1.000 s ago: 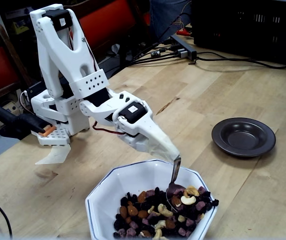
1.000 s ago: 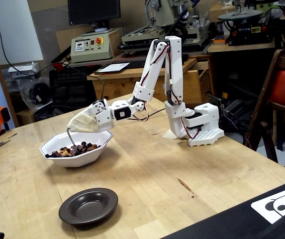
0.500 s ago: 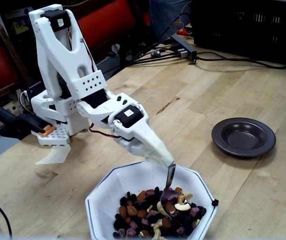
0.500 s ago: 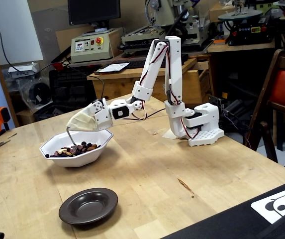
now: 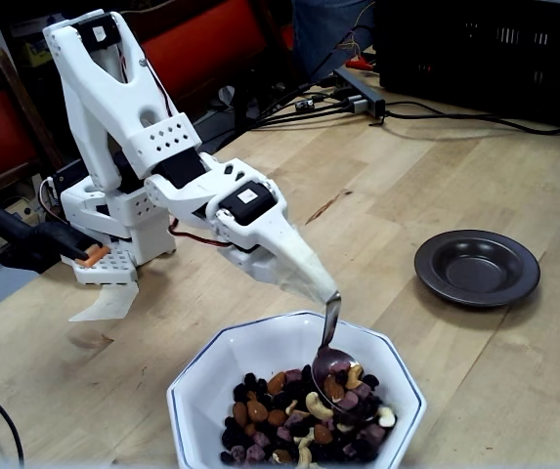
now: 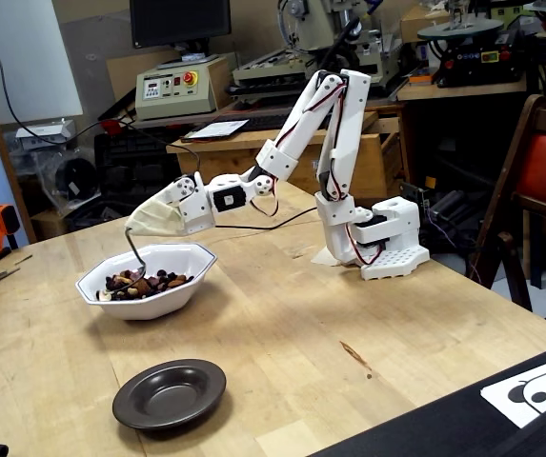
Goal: Use spoon to transfer food from the white bowl to brown plate
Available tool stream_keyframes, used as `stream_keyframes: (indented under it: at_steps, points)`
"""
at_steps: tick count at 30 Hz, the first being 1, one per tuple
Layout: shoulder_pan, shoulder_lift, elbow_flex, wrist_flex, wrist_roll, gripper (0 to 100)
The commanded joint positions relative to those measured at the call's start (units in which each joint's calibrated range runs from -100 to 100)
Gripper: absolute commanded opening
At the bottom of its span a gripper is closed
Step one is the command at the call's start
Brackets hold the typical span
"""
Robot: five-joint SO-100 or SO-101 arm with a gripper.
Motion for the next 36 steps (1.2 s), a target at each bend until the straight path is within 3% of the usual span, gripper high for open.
stream_keyframes:
  at_steps: [1, 24, 36]
  points:
    - [0.56, -3.76, -3.19, 1.64, 0.00, 3]
    - [0.56, -4.02, -3.28, 1.95, -0.34, 3]
    - [0.56, -3.76, -3.19, -10.93, -0.05, 3]
